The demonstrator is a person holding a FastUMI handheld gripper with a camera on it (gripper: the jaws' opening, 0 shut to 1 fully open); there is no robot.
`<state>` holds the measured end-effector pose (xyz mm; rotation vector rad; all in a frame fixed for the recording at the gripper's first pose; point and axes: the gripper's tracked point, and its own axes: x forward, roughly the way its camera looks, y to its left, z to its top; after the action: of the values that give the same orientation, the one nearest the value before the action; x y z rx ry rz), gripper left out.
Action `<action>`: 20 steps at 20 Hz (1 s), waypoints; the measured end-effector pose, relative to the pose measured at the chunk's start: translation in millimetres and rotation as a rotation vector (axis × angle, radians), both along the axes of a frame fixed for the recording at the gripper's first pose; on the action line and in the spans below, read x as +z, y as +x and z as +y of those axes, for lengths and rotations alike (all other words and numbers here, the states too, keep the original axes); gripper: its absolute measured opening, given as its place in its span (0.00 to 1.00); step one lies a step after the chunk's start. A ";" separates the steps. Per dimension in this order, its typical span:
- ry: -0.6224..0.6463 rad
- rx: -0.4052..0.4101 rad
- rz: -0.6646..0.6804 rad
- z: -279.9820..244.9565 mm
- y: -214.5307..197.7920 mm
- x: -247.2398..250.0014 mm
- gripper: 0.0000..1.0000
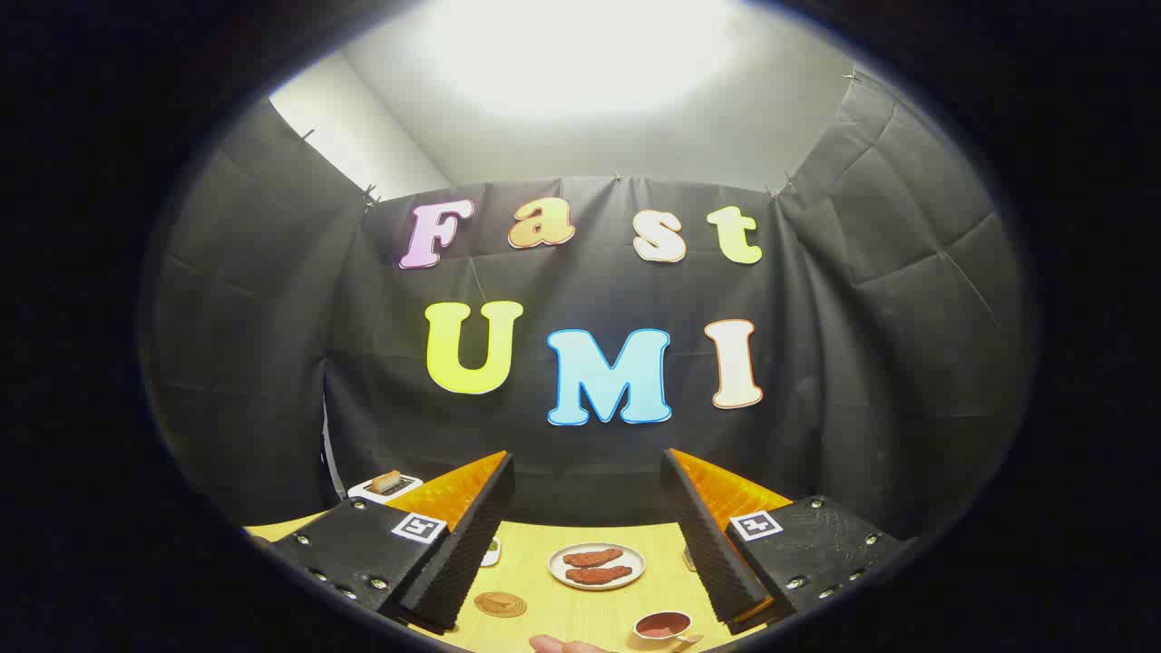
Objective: Take the bottle from table, then pour the juice into the cup, finally place the bottle on the coaster
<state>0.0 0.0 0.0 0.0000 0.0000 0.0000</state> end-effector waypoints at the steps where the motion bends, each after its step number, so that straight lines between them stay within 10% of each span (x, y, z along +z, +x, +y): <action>1: 0.004 0.005 0.000 2.8 0.0 -0.2 0.98; 20: 0.015 0.208 0.062 109.2 -28.7 -99.7 0.98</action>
<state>-28.7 109.2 -99.7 0.0145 0.0618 0.2076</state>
